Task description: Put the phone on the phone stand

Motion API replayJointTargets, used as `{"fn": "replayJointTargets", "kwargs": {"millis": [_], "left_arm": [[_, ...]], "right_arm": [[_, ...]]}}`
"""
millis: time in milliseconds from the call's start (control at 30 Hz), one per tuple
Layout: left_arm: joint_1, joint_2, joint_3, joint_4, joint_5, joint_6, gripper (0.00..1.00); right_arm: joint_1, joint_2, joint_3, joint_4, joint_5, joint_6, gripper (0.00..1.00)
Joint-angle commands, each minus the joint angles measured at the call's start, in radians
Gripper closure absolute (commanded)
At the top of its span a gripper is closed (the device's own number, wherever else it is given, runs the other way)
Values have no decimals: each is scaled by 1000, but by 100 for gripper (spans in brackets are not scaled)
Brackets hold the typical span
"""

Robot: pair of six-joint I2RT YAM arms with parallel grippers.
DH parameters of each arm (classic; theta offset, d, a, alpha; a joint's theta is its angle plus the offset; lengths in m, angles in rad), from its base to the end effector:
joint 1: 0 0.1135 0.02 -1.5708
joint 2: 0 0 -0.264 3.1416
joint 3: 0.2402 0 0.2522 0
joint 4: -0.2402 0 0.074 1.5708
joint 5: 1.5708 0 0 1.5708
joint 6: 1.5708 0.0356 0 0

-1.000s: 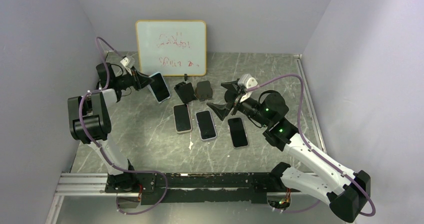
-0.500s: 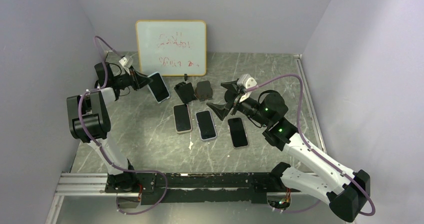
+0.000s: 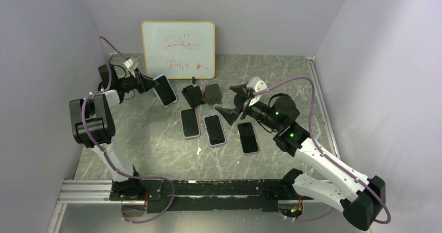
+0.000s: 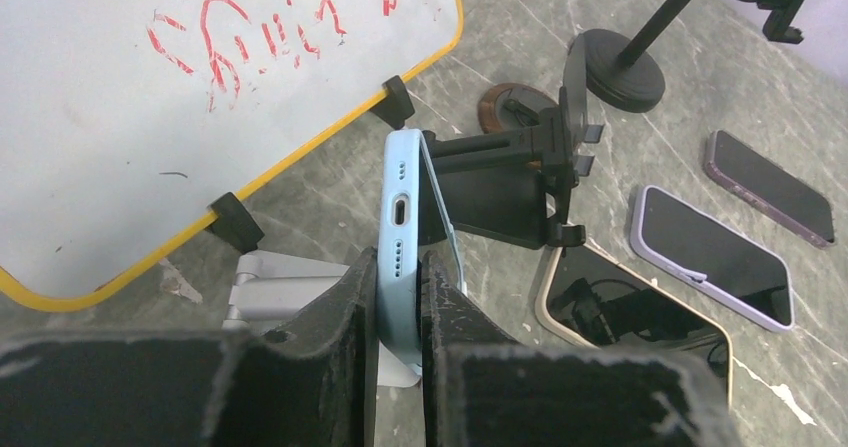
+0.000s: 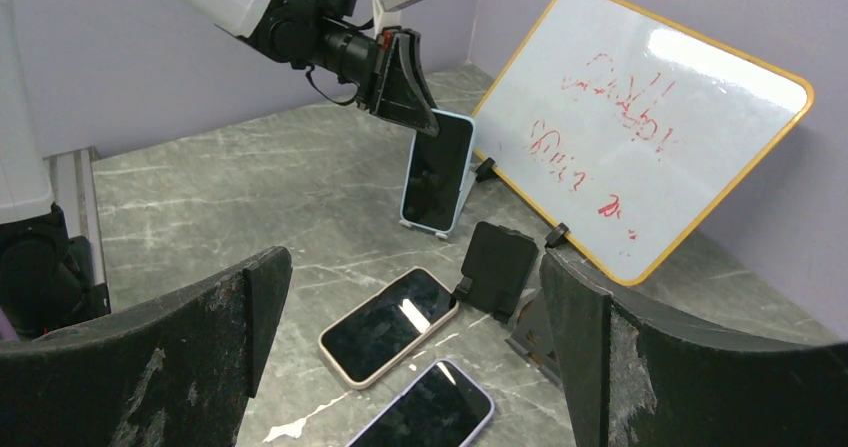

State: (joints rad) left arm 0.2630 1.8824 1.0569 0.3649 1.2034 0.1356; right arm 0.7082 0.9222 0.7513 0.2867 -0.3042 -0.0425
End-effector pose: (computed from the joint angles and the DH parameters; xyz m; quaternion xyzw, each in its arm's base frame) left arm 0.3842 0.0690 0.1869 0.2531 0.7182 -0.3855 0.5211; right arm 0.1597 0.1508 0.3538 -0.3462 0.5701 0.3364 0.6648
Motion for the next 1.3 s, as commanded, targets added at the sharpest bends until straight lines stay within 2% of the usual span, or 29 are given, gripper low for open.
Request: {"fn": "replayJointTargets", "kwargs": {"millis": [0, 133, 267, 500, 567, 600, 1000, 1167, 1267], "left_arm": [[-15, 38, 7, -117, -140, 179, 83], [-41, 36, 34, -194, -171, 227, 84], [-41, 35, 37, -200, -194, 223, 76], [-44, 30, 45, -204, -182, 211, 24], [-43, 22, 40, -196, -175, 205, 16], [-43, 17, 36, -189, -172, 200, 5], [-26, -128, -18, -240, -135, 174, 4], [-24, -268, -104, -274, -199, 177, 4], [-23, -359, -149, -261, -251, 130, 4]], "right_arm": [[3, 1, -3, 24, -2, -8, 0], [1, 4, -4, 29, -1, -8, 0], [1, 4, -7, 28, 1, -9, 0], [1, 7, -7, 29, -2, -8, 0], [1, 10, -5, 28, -7, -8, 0], [1, 11, -5, 29, -7, -9, 0], [3, 63, -14, 60, -53, 32, 0], [10, 115, -11, 82, -86, 101, 0], [69, 154, -8, 72, -17, 102, 0]]}}
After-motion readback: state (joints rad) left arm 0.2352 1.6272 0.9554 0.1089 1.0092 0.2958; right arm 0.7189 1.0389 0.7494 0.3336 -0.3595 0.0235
